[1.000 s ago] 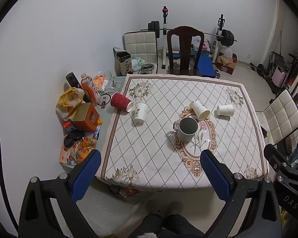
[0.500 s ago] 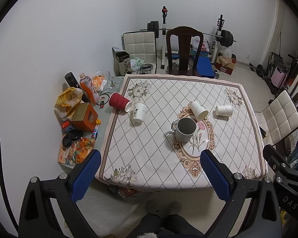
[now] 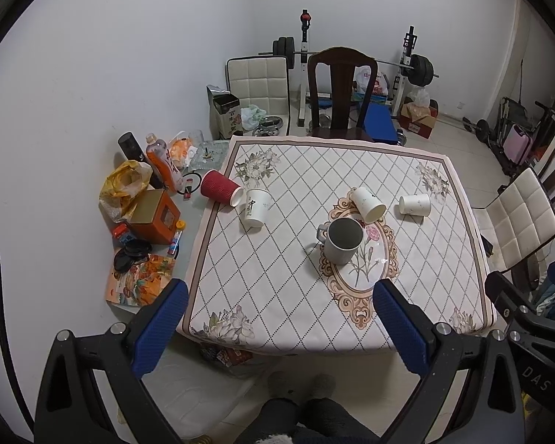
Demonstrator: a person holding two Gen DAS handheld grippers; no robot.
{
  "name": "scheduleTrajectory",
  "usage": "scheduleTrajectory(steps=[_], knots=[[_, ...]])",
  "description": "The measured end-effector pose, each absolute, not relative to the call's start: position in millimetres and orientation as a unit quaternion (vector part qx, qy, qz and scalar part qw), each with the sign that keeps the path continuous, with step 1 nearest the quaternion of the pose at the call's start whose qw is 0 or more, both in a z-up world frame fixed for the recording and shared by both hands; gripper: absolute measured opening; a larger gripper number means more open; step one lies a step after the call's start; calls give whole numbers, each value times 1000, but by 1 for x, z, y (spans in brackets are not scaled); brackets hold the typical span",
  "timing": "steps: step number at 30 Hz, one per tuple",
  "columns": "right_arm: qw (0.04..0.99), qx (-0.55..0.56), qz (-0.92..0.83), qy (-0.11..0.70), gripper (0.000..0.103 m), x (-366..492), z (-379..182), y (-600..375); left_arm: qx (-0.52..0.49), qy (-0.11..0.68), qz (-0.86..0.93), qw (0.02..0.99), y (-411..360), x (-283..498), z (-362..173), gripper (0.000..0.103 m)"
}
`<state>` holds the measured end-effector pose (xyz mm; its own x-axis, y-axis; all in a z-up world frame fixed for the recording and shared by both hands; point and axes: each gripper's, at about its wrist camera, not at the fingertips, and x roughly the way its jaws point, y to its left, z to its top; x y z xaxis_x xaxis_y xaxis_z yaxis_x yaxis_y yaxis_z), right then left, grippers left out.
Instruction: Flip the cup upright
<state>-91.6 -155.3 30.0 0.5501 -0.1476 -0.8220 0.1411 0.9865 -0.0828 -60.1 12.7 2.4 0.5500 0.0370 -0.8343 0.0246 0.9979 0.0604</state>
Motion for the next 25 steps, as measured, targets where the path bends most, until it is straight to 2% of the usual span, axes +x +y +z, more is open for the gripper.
scheduleTrajectory(steps=[25], knots=[[876, -5, -78, 476, 103, -94, 23, -161, 30, 479, 1, 877, 6, -62, 2, 102]])
